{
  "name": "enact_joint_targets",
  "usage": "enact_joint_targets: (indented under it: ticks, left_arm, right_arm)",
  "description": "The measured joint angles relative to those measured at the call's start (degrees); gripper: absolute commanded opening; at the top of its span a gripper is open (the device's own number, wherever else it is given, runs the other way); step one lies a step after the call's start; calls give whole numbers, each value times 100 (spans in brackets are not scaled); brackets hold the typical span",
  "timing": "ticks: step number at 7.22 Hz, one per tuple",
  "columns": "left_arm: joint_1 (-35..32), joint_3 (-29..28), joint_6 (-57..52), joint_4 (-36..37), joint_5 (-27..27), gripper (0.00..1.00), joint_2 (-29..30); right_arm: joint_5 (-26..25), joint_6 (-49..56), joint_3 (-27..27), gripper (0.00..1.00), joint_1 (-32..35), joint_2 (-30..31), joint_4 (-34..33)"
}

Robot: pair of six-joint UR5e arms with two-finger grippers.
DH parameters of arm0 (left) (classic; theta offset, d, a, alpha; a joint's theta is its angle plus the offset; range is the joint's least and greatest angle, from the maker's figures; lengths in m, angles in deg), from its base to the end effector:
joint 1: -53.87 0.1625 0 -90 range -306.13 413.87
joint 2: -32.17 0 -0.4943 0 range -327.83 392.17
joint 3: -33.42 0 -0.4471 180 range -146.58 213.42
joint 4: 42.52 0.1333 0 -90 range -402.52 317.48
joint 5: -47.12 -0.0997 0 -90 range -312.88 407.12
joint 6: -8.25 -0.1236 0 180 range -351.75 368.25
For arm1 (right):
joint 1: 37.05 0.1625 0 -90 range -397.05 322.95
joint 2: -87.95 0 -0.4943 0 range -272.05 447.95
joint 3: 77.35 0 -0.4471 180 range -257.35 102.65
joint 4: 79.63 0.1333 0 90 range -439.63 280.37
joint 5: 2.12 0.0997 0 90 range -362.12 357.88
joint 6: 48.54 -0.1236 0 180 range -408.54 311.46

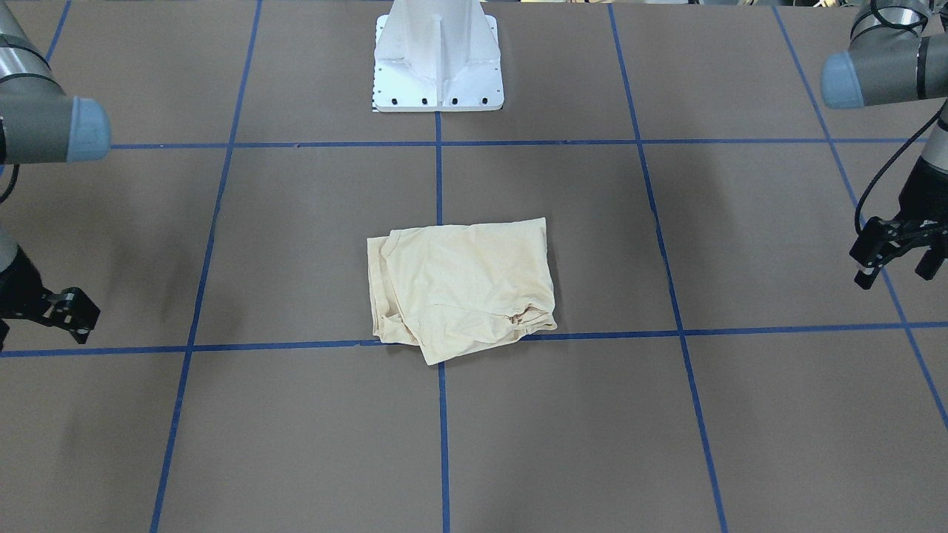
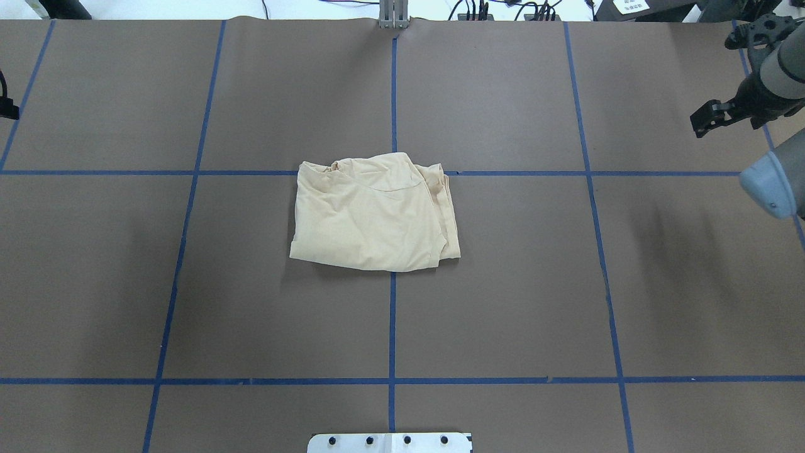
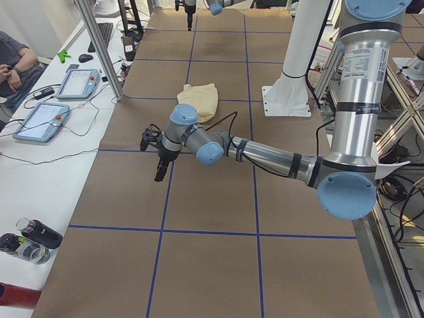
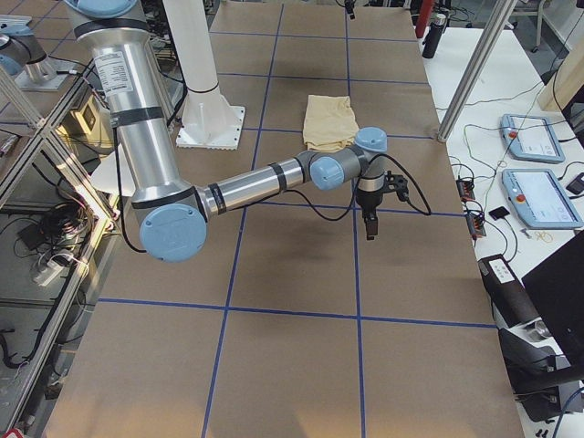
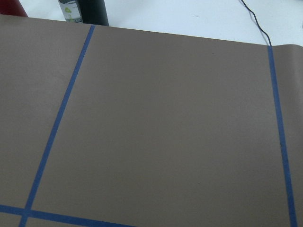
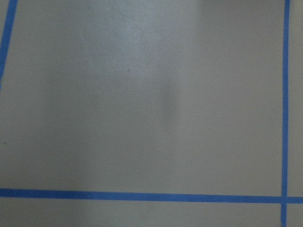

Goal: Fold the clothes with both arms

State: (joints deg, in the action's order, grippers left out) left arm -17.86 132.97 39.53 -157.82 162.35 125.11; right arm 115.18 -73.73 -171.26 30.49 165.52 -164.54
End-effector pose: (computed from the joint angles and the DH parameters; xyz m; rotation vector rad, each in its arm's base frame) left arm 0.1144 -0.6037 0.5867 0.4110 0.6565 -0.0704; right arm -0.1845 -0.6469 0.5852 0.1454 -0.5788 -0.0429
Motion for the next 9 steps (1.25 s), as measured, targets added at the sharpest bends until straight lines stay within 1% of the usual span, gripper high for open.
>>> enact_joint_targets:
  ticks: [1, 3, 4, 5, 6, 7, 8, 9]
  left_arm:
    - [-232, -35, -873, 431, 159, 100, -2]
    - [-688, -238, -2556, 1063, 256, 100, -17]
    - [-899, -346, -3265, 1217, 273, 100, -93]
    - [-1098, -433, -3782, 1288, 292, 100, -233]
    - [-1279, -545, -4068, 1314, 426, 100, -369]
    - [-1416, -657, -4191, 1337, 703, 100, -452]
    - [-1544, -732, -4238, 1467, 944, 100, -486]
    - [-1661, -738, -4280, 1731, 1059, 100, -477]
  right_arm:
    - [303, 452, -1, 100, 277, 218, 3]
    - [1043, 1331, -15, 100, 845, 676, 10]
    - [1298, 1791, -22, 100, 1113, 934, 3]
    - [1438, 2222, -29, 100, 1356, 1189, -22]
    - [1499, 2542, -41, 100, 1593, 1423, -52]
    - [1523, 2745, -68, 100, 1782, 1581, -114]
    - [1531, 2889, -130, 100, 1910, 1629, -343]
    - [1517, 3031, -211, 100, 1982, 1577, -734]
